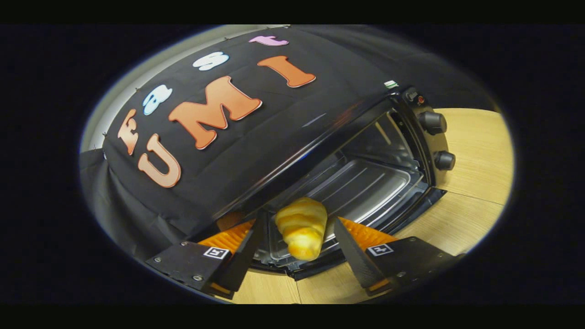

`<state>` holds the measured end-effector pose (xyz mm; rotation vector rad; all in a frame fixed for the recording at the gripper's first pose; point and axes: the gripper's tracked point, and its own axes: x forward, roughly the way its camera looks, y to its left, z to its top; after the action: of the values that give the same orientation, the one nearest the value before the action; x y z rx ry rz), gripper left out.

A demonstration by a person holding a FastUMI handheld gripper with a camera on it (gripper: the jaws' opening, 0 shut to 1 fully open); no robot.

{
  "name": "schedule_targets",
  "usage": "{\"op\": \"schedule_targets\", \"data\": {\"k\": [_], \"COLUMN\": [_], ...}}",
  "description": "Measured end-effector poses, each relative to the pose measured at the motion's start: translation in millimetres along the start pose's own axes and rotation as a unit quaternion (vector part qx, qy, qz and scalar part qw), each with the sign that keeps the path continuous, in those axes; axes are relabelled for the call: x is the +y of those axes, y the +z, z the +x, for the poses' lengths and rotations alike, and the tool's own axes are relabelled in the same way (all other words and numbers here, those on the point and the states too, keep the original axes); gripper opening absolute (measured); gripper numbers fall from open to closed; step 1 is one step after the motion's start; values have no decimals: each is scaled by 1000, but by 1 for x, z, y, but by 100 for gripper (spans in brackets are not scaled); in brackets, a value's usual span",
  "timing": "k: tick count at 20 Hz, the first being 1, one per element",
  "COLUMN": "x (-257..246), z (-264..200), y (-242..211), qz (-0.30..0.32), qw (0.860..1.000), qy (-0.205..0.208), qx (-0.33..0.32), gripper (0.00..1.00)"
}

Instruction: Open the toaster oven, put the food inside, and close the toaster oven door.

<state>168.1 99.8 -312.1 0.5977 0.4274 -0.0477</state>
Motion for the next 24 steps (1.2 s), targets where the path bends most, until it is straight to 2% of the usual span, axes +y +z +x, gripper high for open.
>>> {"op": "schedule_targets", "data": {"k": [1,8,14,18,24], "x": [2,13,-13,-46,-95], "z": [-8,-92,-145,-169,-190], "y": [3,12,10,10,-10], "qz": [-7,-75,-146,-204,-269], "qw": [1000,996,989,979,963], "qy": [0,32,26,-6,-34], "qx": [-4,-24,-20,-25,3], "gripper": [97,98,98,98,99]}}
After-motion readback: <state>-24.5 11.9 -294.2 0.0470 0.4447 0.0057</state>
